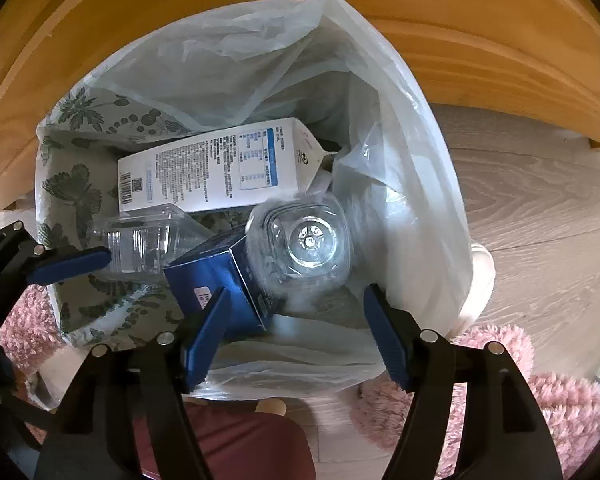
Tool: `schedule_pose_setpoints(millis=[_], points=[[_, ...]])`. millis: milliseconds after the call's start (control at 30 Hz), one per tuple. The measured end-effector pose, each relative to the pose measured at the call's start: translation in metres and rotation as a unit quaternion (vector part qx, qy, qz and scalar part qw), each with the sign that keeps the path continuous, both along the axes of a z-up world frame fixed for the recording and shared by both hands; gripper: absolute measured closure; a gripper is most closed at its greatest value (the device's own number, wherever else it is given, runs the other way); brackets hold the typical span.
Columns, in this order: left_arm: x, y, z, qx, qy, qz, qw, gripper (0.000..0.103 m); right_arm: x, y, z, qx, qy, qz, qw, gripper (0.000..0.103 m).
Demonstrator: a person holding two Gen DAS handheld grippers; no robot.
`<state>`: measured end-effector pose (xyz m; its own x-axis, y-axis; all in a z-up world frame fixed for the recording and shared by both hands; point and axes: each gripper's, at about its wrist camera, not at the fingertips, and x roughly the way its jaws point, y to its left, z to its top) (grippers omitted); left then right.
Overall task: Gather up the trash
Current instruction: 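Open both tools to drop the bottle and blue box into the bag, then raise both tools from the bag back toward the trash on the bed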
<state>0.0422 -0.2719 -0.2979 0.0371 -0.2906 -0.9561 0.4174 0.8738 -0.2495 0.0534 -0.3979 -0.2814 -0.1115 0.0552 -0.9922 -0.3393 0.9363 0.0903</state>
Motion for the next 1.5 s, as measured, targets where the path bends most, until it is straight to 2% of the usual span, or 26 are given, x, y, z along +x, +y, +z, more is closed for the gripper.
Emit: schedule_pose_setpoints(millis=[167, 367, 433, 533, 700, 933, 1267, 1500], points=[[0.0, 0.004, 0.002, 0.02, 0.007, 0.019, 0.9996, 0.032, -0.001, -0.005, 0.007, 0.008, -0.004, -0.008, 1.0, 0.037], [-0.003, 0.018, 0.011, 0.029, 0.005, 0.058, 0.9979, 0.026, -0.003, -0.006, 0.02, 0.025, -0.015, -0.008, 1.0, 0.025], [-0.005, 0.022, 0.015, 0.026, 0.002, 0.073, 0.997, 0.015, -0.004, -0.006, 0.025, 0.031, -0.021, -0.007, 0.999, 0.019], [-0.009, 0.029, 0.022, 0.027, -0.006, 0.097, 0.9949, 0.008, -0.005, -0.007, 0.031, 0.042, -0.027, -0.006, 0.999, 0.016], [-0.016, 0.038, 0.029, 0.056, -0.018, 0.132, 0.9896, 0.008, -0.01, -0.01, 0.044, 0.064, -0.047, -0.003, 0.997, 0.008], [-0.024, 0.053, 0.041, 0.054, -0.031, 0.175, 0.9826, 0.008, -0.014, -0.014, 0.057, 0.065, -0.08, -0.008, 0.995, 0.008], [-0.028, 0.052, 0.053, 0.052, -0.045, 0.186, 0.9801, 0.008, -0.023, -0.019, 0.061, 0.043, -0.105, -0.005, 0.993, 0.008], [-0.035, 0.054, 0.069, 0.048, -0.07, 0.197, 0.9767, 0.008, -0.028, -0.024, 0.076, 0.039, -0.133, -0.002, 0.99, 0.008]])
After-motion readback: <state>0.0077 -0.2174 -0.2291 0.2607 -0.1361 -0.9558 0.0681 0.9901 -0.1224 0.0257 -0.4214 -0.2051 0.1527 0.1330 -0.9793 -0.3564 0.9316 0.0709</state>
